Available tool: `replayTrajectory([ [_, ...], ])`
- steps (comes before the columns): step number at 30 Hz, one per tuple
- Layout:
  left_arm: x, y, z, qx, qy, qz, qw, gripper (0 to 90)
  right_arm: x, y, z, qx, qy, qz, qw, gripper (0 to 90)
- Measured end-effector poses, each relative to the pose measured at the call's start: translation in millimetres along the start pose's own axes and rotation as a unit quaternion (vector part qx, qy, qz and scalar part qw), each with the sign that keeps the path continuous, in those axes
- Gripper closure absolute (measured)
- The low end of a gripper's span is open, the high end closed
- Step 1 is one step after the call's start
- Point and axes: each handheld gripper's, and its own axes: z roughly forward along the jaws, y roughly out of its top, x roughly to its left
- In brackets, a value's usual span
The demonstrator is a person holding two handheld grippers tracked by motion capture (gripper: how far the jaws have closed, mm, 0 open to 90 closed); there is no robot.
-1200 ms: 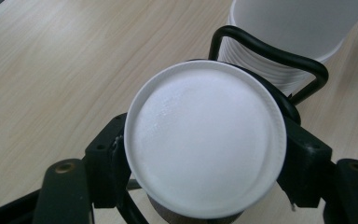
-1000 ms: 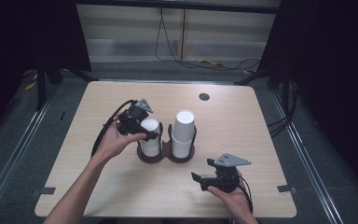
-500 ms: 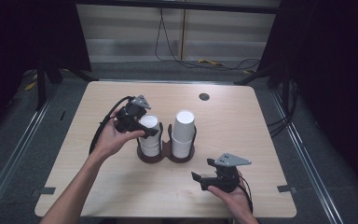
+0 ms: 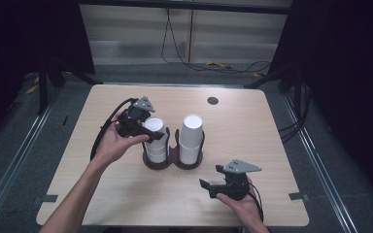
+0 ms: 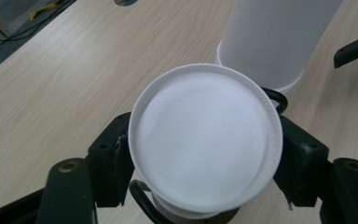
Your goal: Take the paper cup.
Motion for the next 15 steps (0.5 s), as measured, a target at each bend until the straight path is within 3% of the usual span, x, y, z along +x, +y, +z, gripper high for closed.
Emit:
replayTrajectory([
  [5, 1.9, -0.7, -8.5, -0.014, -0.004, -0.003, 0.9999, 31.4, -0.8, 0.1, -0.4, 0.0, 0.0, 0.001, 1.0, 18.3],
  [8, 3.3, -0.1, -13.1, -0.025, -0.004, -0.015, 0.9996, 31.4, -0.6, 0.2, -0.1, 0.001, 0.0, 0.001, 1.0, 18.3],
  [15, 2.8, 2.5, -21.2, -0.032, -0.004, -0.012, 0.9994, 31.5, -0.6, 0.3, 0.5, -0.001, 0.0, 0.001, 1.0, 18.2],
])
